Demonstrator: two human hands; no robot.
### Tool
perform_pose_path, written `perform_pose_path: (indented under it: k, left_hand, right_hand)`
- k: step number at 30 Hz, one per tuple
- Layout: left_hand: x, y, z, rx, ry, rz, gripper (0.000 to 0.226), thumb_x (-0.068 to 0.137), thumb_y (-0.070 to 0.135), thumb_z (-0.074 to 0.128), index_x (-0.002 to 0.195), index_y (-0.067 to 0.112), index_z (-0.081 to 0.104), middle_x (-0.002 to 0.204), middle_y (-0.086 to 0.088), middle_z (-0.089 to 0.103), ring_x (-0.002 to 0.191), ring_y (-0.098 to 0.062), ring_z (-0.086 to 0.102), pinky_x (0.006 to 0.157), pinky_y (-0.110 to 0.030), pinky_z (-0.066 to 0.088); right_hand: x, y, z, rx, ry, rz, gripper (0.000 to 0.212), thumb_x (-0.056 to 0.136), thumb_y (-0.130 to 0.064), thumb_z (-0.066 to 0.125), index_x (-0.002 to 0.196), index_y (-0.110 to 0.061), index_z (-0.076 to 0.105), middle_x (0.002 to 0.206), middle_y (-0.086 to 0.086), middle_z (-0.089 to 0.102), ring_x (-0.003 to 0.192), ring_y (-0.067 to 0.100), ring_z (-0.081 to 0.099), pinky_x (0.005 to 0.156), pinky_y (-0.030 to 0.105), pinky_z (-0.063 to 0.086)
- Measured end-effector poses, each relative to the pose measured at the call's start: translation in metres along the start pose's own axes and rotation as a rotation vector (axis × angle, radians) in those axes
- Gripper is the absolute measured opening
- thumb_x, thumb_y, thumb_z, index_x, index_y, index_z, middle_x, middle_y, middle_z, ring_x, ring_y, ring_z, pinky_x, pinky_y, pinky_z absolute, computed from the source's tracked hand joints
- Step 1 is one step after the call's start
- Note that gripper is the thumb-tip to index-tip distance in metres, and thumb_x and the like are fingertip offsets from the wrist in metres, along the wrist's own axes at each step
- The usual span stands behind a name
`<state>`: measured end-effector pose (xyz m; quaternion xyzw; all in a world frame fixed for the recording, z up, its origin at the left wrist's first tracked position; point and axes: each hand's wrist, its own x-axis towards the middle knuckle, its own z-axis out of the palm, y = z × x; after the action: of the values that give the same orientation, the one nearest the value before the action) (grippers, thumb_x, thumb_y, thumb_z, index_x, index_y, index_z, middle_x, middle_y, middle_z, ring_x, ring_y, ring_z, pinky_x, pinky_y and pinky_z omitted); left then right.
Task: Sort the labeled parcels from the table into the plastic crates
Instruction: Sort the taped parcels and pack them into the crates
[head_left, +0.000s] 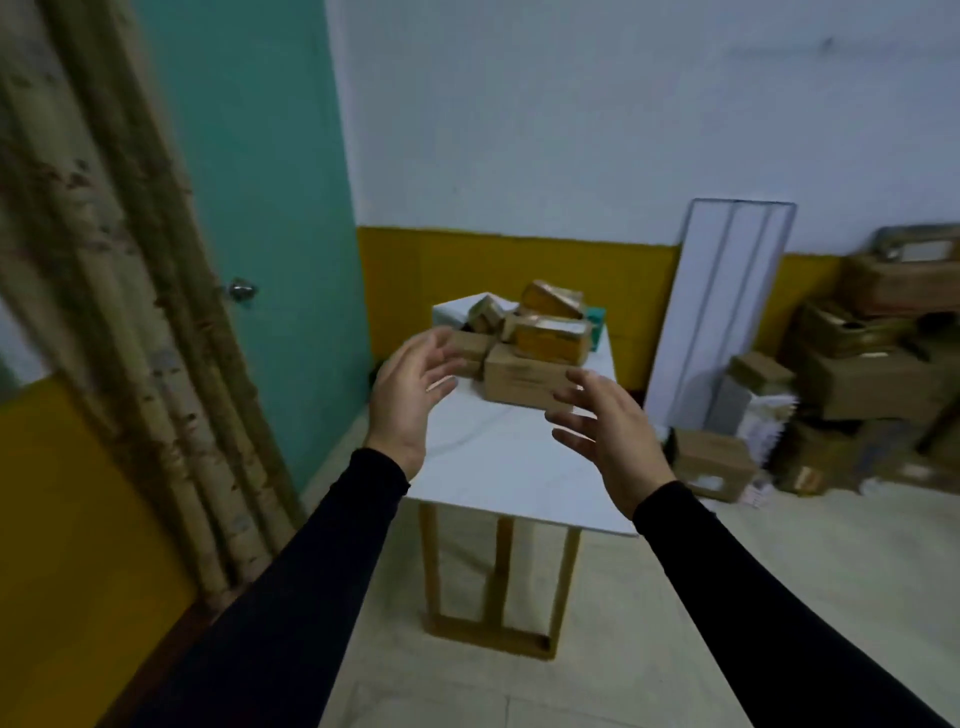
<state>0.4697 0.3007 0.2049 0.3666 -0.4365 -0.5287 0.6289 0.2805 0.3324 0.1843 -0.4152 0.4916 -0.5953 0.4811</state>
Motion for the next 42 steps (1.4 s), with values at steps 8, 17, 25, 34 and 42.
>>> perform_pose_path:
  k: [8,17,25,34,42]
  left_hand:
    - [0.143,-0.081,0.135,0.034,-0.144,-0.100,0.027,0.105,0.028,0.038,0.112,0.022,0.064,0.117,-0.006,0.067,0.110,-0.021,0.063,0.100,-0.037,0.047]
    - [0.279,-0.189,0.264,0.119,-0.063,-0.093,0.037,0.104,0.032,0.040,0.127,0.013,0.060,0.120,-0.007,0.067,0.112,-0.020,0.063,0.100,-0.038,0.049]
    - [0.370,-0.238,0.315,0.127,0.209,-0.097,0.030,0.104,0.030,0.041,0.120,0.016,0.062,0.114,-0.004,0.069,0.110,-0.019,0.065,0.099,-0.037,0.049]
    - [0.481,-0.289,0.286,0.087,0.510,-0.106,0.025,0.103,0.028,0.043,0.113,0.016,0.063,0.109,-0.005,0.069,0.105,-0.021,0.064,0.100,-0.040,0.048]
    - [0.518,-0.334,0.263,0.281,0.726,-0.281,0.028,0.100,0.034,0.048,0.111,0.015,0.066,0.111,-0.009,0.069,0.099,-0.022,0.064,0.093,-0.036,0.049]
  right_hand:
    - [0.143,-0.017,-0.120,-0.089,0.177,0.010,0.038,0.103,-0.042,0.044,0.129,-0.019,0.057,0.121,0.002,0.065,0.103,0.018,0.066,0.074,0.026,0.053]
    - [0.323,-0.015,-0.249,-0.070,0.115,0.059,0.027,0.104,-0.038,0.044,0.119,-0.022,0.058,0.109,-0.001,0.066,0.099,0.019,0.066,0.078,0.028,0.053]
    - [0.486,-0.005,-0.291,-0.208,-0.110,0.143,0.034,0.102,-0.043,0.045,0.124,-0.021,0.058,0.116,0.004,0.065,0.103,0.021,0.066,0.091,0.037,0.056]
    - [0.649,0.026,-0.245,-0.386,-0.356,0.173,0.022,0.101,-0.045,0.047,0.113,-0.030,0.058,0.111,0.000,0.064,0.100,0.021,0.066,0.090,0.036,0.056]
    - [0.751,0.069,-0.199,-0.610,-0.545,0.170,0.038,0.100,-0.047,0.045,0.128,-0.024,0.056,0.116,-0.002,0.060,0.109,0.019,0.058,0.102,0.042,0.048]
